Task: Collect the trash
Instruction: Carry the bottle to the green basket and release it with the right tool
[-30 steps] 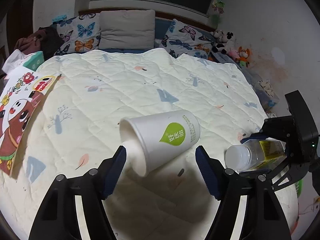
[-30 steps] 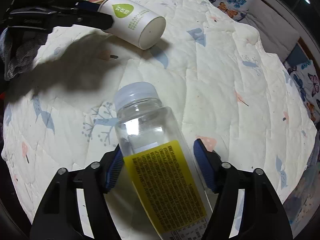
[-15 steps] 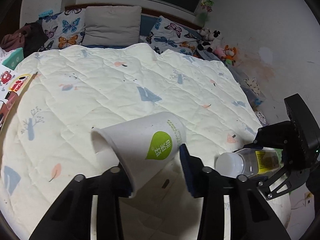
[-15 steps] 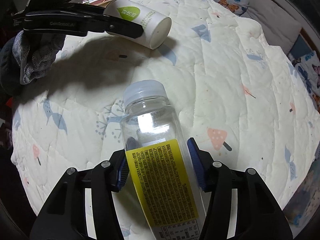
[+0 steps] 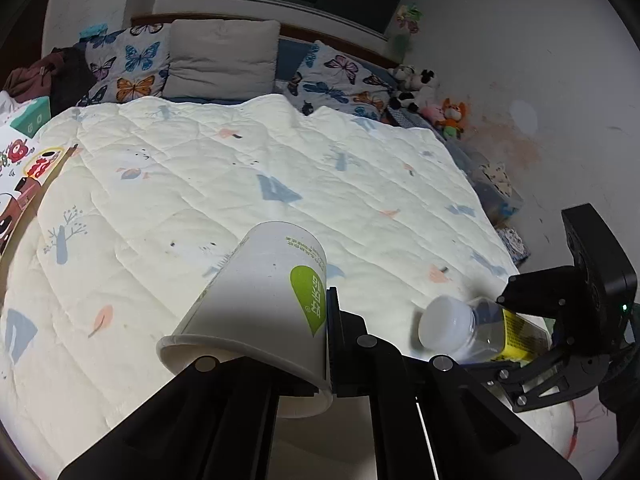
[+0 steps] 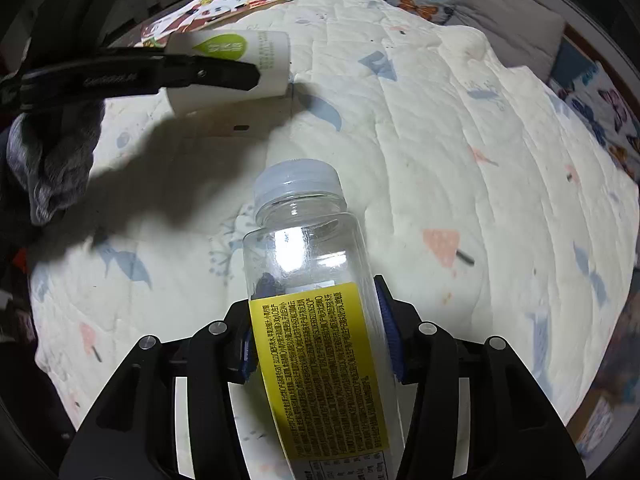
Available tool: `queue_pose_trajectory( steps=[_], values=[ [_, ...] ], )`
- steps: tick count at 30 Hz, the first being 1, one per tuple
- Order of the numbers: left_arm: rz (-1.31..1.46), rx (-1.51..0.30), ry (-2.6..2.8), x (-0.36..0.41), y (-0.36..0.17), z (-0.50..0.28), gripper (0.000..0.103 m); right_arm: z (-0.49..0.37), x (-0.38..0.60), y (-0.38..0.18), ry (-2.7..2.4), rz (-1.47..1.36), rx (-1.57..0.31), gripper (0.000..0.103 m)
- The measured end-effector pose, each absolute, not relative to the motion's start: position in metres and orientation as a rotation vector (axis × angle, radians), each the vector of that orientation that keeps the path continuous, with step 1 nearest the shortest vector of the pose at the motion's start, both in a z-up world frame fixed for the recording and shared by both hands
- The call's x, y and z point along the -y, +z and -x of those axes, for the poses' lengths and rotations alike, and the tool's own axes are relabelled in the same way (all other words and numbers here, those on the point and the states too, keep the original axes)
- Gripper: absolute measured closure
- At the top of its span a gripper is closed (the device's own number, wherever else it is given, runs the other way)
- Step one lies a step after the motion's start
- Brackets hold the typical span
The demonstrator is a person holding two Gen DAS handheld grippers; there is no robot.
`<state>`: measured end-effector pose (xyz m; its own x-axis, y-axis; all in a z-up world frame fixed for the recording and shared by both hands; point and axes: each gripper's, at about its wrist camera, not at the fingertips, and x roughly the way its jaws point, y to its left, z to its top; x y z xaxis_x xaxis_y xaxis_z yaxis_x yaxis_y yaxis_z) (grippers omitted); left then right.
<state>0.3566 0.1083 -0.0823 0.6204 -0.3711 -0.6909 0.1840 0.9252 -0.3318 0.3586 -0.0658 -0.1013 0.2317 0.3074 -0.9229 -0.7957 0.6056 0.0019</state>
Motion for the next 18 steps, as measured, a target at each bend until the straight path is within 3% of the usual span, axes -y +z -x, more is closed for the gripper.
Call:
queue_pose_trajectory(
  steps=[10, 18],
  values=[
    [0.186, -0.799, -0.414, -0.072, -0.052, -0.311, 0.1, -0.322, 0.103, -0.072, 0.706, 0.4, -1.058, 0.054],
    [0.126, -0.775, -0.544, -0.009, -0.03, -0.282, 0.1, -0.285, 0.187, -0.04, 0.523, 0.259, -1.016, 0.054]
  ],
)
